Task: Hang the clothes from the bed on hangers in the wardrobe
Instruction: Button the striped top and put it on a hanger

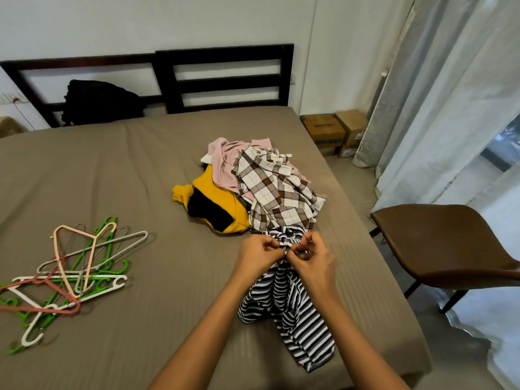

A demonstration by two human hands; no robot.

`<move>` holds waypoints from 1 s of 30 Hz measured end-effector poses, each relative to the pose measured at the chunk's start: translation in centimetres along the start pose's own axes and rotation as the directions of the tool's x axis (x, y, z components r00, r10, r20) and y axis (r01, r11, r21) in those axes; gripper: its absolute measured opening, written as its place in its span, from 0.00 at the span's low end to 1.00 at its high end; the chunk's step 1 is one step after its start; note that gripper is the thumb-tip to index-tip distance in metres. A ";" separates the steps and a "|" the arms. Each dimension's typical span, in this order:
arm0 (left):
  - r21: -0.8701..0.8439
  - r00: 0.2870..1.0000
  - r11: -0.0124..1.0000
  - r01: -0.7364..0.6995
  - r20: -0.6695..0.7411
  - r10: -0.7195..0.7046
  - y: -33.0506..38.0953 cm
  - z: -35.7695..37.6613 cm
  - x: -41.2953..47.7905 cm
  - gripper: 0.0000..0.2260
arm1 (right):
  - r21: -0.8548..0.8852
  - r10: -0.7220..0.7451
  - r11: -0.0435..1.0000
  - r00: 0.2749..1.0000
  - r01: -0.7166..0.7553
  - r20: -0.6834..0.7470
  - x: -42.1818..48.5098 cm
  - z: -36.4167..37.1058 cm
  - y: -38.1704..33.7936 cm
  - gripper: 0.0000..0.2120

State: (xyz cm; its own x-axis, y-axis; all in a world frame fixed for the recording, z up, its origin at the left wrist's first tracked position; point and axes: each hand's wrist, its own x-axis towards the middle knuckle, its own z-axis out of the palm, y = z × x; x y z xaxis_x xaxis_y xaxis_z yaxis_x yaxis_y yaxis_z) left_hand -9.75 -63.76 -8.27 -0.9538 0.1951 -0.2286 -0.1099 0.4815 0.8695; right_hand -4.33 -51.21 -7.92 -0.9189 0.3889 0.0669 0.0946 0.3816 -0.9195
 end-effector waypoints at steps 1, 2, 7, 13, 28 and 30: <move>-0.047 1.000 0.999 0.018 -0.017 -0.019 -0.1 0.3 -0.1 0.05 | -0.019 -0.011 1.000 1.000 0.011 -0.013 -0.1 0.1 0.0 0.12; -0.095 0.999 0.995 0.025 -0.026 -0.028 -0.2 0.5 -0.3 0.06 | -0.038 -0.025 0.999 0.999 0.024 -0.028 -0.3 0.2 0.1 0.13; -0.284 0.996 0.957 0.065 -0.035 -0.079 -0.6 1.6 -1.3 0.03 | -0.200 -0.154 0.970 0.986 0.138 -0.065 -1.1 0.9 0.4 0.14; -0.174 0.980 0.979 0.105 -0.150 -0.131 -0.8 2.8 -1.7 0.06 | -0.262 -0.202 0.948 0.978 0.182 -0.051 -1.8 1.0 1.0 0.13; -0.118 0.982 0.984 0.134 -0.117 -0.147 -2.8 4.4 -2.4 0.06 | 0.160 0.167 0.972 0.985 -0.172 0.047 -0.9 0.7 2.3 0.12; -0.019 0.983 0.993 0.117 -0.138 -0.118 -2.3 4.2 -2.3 0.05 | -0.109 -0.101 0.988 0.994 0.105 0.044 -1.3 0.6 2.3 0.09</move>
State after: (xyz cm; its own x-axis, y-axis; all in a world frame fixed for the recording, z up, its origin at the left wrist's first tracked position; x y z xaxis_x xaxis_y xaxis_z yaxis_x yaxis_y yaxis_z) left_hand -6.14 -61.74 -11.63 -0.9635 0.0167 -0.2671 -0.2259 0.4843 0.8452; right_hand -3.10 -51.30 -10.38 -0.9398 0.3107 0.1419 0.0388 0.5098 -0.8594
